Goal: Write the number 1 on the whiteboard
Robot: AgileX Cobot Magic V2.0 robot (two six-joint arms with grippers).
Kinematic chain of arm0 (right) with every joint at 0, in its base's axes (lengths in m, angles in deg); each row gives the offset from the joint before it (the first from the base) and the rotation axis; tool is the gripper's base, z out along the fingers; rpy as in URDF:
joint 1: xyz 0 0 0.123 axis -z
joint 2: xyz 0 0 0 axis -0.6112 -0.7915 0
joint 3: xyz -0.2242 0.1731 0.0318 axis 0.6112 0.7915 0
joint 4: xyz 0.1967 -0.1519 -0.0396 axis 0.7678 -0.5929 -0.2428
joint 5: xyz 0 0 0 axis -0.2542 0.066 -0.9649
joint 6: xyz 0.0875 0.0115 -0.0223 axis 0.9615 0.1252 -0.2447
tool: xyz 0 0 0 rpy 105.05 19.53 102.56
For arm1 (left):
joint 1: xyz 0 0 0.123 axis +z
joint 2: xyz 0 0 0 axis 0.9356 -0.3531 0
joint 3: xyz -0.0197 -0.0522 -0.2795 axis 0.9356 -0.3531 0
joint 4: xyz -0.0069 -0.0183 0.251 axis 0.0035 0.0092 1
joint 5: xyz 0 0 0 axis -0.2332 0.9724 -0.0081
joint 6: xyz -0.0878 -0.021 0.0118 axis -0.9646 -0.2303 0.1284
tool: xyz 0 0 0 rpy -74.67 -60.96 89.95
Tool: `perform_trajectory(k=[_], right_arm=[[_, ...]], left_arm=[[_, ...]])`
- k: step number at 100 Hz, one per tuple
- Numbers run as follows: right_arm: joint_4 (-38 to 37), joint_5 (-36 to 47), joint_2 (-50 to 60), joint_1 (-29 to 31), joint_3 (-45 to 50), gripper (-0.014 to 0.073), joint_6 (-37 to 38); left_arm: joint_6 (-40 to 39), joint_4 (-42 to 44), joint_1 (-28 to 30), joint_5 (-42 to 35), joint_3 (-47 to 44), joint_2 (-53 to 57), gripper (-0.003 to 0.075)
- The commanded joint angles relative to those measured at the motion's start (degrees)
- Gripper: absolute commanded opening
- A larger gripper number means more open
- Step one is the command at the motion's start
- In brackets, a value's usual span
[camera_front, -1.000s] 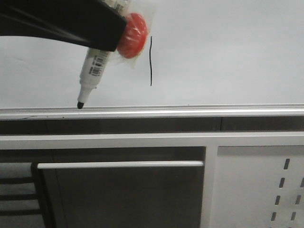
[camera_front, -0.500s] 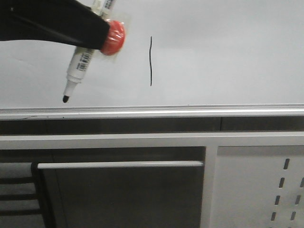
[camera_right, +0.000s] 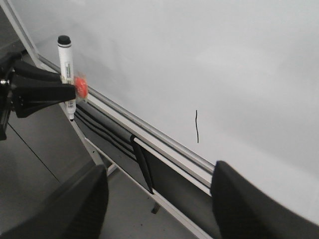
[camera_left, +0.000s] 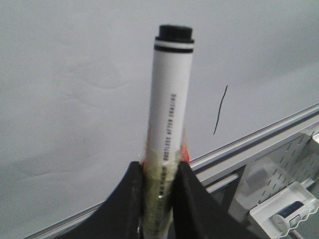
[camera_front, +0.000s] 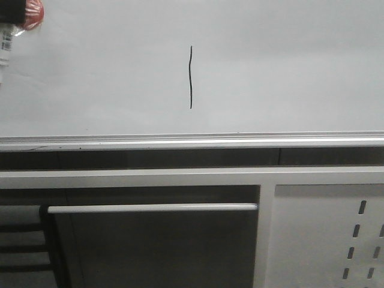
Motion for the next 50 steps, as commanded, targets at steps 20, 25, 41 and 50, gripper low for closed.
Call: perform_trajectory(k=[20,25,41,50], right_arm=[[2.84,5.27,0.76,0.45,-0.60,0.0405,0.05],[2.84,5.38,0.76,0.45,-0.60,0.0405,0.05],[2.84,5.47,0.76,0.45,-0.60,0.0405,0.05],[2.84,5.59,0.76,0.45,-0.60,0.0405,-0.05]], left_arm=[[5.20,-1.20,-0.02,0.15,7.58,-6.45,-0.0020],[5.29,-1.20,-0.02,-0.71,8.67,-8.06,-0.0020],[5.64,0.63,-0.02,-0.83,11.36,-12.70,-0.0020],[6.68,0.75,-0.02,-1.91,12.90,-14.63,-0.0020]])
